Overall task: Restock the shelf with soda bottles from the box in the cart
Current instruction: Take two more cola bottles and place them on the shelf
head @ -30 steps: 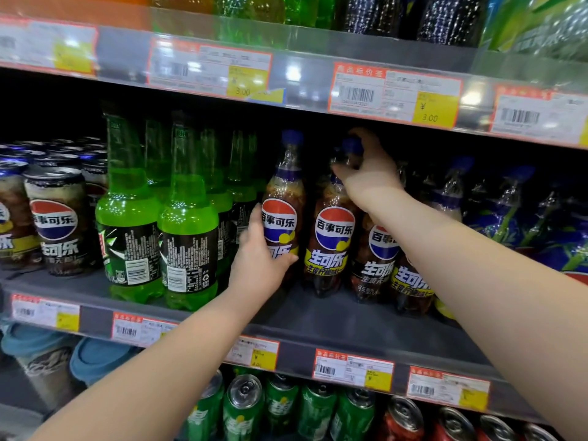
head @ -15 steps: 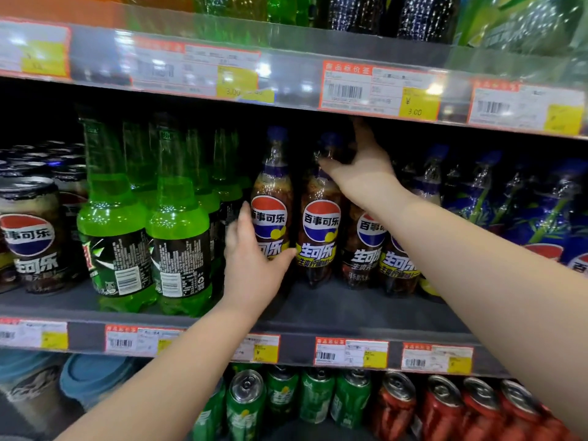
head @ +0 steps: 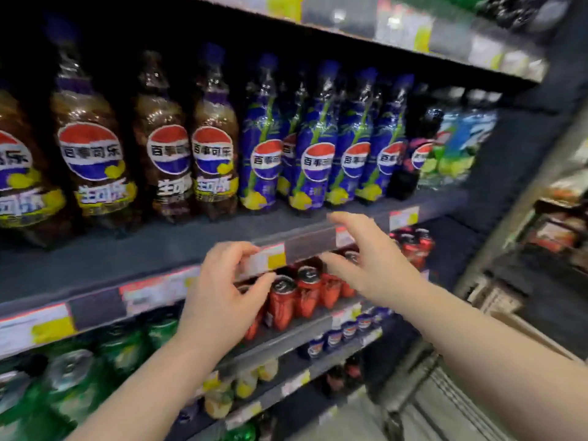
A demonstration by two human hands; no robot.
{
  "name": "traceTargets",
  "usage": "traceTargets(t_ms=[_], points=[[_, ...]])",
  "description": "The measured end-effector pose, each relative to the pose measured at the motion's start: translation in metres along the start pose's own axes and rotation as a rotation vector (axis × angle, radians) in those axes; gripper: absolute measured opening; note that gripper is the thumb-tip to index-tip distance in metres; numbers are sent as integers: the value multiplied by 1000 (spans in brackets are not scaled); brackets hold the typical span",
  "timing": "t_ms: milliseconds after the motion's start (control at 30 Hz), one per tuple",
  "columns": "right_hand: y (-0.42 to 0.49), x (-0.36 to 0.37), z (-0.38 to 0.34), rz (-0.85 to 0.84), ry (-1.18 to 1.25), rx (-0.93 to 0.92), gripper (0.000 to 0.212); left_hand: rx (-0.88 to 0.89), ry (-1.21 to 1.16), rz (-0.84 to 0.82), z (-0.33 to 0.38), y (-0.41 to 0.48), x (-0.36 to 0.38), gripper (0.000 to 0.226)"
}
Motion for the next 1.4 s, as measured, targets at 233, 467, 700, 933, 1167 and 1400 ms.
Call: traceTargets(t_ms=[233, 467, 700, 933, 1167, 1400], points=[[-163, -80, 155, -9, -97, 384, 64, -18, 78, -351, 80, -53, 159, 50], [-364, -173, 304, -100, -150, 775, 70, 77, 65, -738, 220, -157, 348, 70], [-483, -235, 389, -158, -199, 974, 52, 71, 135, -968, 300, -220, 457, 44], [-489, -254, 450, -170, -181, 962, 51, 43, 115, -1046, 340, -224, 542, 47], [-466, -278, 549, -269, -217, 964, 46, -78, 123, -1156, 346, -210, 653, 53], [-413, -300, 667, -350, -233, 964, 42, -199, 145, -1194, 335, -158, 744, 58]])
Point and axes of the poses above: each hand's wrist, its own y-axis towards the middle knuckle, its own x-axis out of the palm, z = x × y, the point moved 5 cm from there along y, towards the middle knuckle, and after that the axes turned 1 degree about z, right-handed, at the moved point
